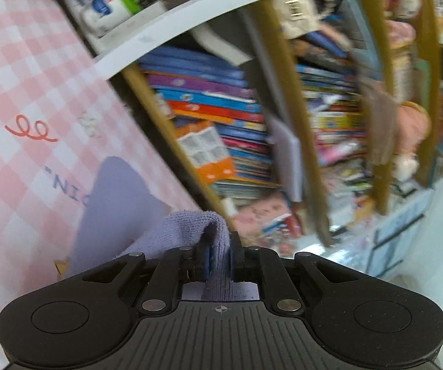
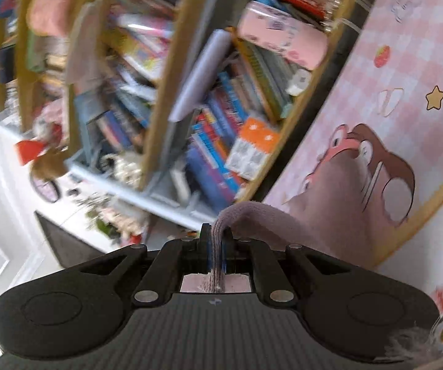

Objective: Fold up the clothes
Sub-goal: 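Grasp the hem with both grippers, fold it up toward the collar, release, then grasp the folded hem edge again with both grippers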

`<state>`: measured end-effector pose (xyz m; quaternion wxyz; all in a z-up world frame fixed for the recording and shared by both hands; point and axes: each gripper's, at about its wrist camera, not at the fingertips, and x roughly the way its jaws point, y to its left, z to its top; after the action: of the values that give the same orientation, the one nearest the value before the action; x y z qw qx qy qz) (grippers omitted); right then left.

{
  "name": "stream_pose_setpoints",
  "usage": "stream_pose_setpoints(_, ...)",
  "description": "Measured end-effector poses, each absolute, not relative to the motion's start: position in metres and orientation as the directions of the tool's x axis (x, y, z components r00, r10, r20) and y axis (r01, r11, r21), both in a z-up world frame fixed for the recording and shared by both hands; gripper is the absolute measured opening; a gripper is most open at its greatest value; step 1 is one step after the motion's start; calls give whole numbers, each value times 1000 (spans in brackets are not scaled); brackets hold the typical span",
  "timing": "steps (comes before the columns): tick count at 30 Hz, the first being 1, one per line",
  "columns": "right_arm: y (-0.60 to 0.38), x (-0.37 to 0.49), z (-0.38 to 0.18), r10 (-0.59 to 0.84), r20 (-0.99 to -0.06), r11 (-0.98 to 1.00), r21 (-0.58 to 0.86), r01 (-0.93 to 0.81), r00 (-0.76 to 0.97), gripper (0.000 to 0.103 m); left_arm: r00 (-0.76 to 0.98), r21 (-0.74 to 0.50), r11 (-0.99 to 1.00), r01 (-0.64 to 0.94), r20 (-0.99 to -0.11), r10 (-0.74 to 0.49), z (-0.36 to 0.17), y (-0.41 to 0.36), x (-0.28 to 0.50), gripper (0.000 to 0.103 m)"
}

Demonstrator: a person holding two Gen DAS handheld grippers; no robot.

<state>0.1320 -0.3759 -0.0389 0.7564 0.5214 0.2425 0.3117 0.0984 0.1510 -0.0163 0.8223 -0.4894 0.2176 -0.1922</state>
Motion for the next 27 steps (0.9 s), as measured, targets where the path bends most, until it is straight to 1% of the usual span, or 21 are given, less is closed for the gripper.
stream_pose_setpoints(4,-369,162,-65,712,-91,276,948,-158,696,6,822,-880,473,47,-235,-519,-33,154,122,12)
stream_pose_setpoints(5,-369,167,-71,708,-104,280,949,-142,698,10,816,-881,473,31,-251,-520,-38,155,126,15)
stream_pose_setpoints(6,-370,170,-77,701,-121,289,949,-124,703,11,810,-887,462,16,-259,-526,-45,158,127,20)
stream_pose_setpoints(7,-371,173,-82,691,-140,301,948,-105,709,21,807,-894,448,7,-259,-530,-51,160,128,21)
stream_pose_setpoints(8,-374,173,-86,681,-149,306,947,-94,717,36,808,-900,437,10,-250,-534,-55,163,129,21)
stream_pose_setpoints(9,-378,171,-89,670,-150,307,948,-87,727,39,812,-902,432,18,-239,-533,-55,165,127,25)
stream_pose_setpoints(10,-380,169,-87,656,-155,330,939,-97,739,40,826,-894,446,38,-223,-518,-51,167,121,29)
stream_pose_setpoints(12,-382,161,-78,623,-164,404,904,-136,765,45,851,-877,474,75,-191,-489,-42,170,111,60)
stream_pose_setpoints(13,-383,158,-74,606,-167,441,884,-154,778,48,865,-864,496,89,-180,-469,-36,172,106,63)
stream_pose_setpoints(15,-385,151,-64,572,-170,511,839,-186,803,48,901,-799,595,83,-196,-388,-21,174,94,64)
stream_pose_setpoints(17,-383,145,-55,544,-182,589,778,-218,819,49,910,-715,696,64,-245,-336,-9,171,88,64)
stream_pose_setpoints(19,-368,144,-43,528,-246,698,670,-251,813,49,892,-567,823,40,-351,-285,1,158,90,64)
stream_pose_setpoints(20,-357,146,-37,513,-294,758,596,-264,807,49,878,-483,875,39,-401,-261,5,150,94,64)
stream_pose_setpoints(21,-346,149,-32,489,-350,815,509,-276,799,48,861,-374,926,50,-454,-230,8,138,98,64)
stream_pose_setpoints(23,-324,154,-24,423,-447,898,325,-297,788,48,845,-205,974,97,-501,-190,8,119,104,64)
stream_pose_setpoints(24,-315,158,-24,394,-476,917,257,-305,786,48,845,-126,984,122,-506,-170,8,110,107,64)
stream_pose_setpoints(25,-308,161,-24,372,-497,928,201,-313,784,46,848,-78,988,133,-507,-154,7,104,112,63)
stream_pose_setpoints(26,-303,165,-26,364,-512,931,174,-320,778,39,848,-56,989,135,-510,-144,6,100,117,59)
stream_pose_setpoints(27,-301,170,-29,365,-524,930,167,-327,770,32,843,-59,990,130,-519,-141,5,101,123,32)
